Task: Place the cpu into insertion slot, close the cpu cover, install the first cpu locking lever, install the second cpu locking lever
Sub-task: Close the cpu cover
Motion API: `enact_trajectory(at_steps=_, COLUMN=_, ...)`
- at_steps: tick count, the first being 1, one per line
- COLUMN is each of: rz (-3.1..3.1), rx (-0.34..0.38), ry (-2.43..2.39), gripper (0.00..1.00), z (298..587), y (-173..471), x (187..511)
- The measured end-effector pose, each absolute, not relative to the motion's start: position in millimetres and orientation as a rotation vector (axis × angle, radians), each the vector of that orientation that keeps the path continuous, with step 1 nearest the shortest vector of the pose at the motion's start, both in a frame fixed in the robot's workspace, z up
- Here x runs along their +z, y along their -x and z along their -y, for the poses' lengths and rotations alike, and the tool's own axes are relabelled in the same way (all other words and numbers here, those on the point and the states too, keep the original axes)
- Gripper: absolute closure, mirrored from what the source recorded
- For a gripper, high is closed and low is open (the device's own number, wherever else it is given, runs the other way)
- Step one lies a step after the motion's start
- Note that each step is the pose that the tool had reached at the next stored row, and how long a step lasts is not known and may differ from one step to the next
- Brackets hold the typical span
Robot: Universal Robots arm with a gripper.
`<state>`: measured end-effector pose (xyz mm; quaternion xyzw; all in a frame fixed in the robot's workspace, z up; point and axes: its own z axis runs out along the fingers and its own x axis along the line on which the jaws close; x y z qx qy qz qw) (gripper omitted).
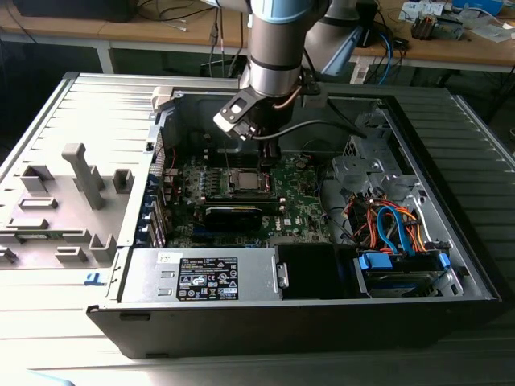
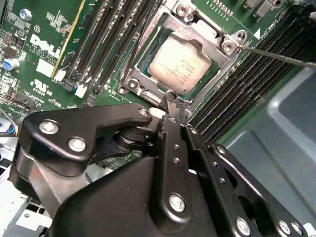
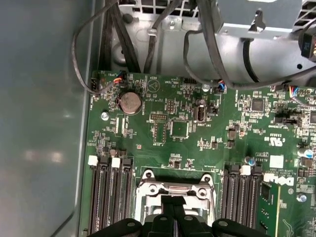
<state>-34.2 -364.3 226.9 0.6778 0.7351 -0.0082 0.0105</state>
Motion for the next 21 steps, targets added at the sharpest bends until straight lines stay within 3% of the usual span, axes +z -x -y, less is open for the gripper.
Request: enact_trajectory(at_steps=21, rz=-2.294, rx=-0.025, ry=-2.115, gripper=0.89, z=364, y=46, x=214)
